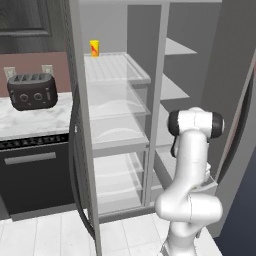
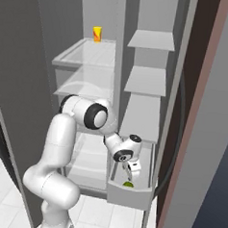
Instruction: Take the mushroom and lime from the fridge shelf and place them in the freezer drawer to begin freezing them.
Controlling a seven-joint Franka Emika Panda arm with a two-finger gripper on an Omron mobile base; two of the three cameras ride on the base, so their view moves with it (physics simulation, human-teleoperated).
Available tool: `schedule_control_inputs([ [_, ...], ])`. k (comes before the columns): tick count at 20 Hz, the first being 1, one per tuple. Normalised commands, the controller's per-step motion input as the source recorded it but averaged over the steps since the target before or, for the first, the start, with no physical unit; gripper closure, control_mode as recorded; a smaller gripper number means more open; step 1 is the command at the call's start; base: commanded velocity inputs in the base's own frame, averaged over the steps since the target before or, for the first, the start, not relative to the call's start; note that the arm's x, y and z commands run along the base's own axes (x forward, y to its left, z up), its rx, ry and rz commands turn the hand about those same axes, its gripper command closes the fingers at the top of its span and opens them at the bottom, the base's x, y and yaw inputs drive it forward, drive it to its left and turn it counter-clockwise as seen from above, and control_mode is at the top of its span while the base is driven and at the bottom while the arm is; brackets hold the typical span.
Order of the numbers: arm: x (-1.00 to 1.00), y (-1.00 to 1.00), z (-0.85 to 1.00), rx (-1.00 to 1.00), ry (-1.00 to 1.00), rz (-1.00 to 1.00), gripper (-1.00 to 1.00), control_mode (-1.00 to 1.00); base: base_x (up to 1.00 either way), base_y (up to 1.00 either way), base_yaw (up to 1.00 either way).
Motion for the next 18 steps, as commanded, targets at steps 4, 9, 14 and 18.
schedule_control_inputs([
  [4, 0.00, 0.00, 0.69, 0.00, -0.06, 0.00, -1.00, -1.00, 0.00, 0.00, 0.00],
  [9, 0.00, 0.00, 0.55, 0.00, -0.05, 0.00, -1.00, -1.00, 0.00, 0.00, 0.00],
  [14, 0.00, 0.00, 0.37, 0.00, -0.02, 0.00, -1.00, -1.00, 0.00, 0.00, 0.00],
  [18, 0.00, 0.00, 0.20, 0.00, 0.00, 0.00, -1.00, -1.00, 0.00, 0.00, 0.00],
])
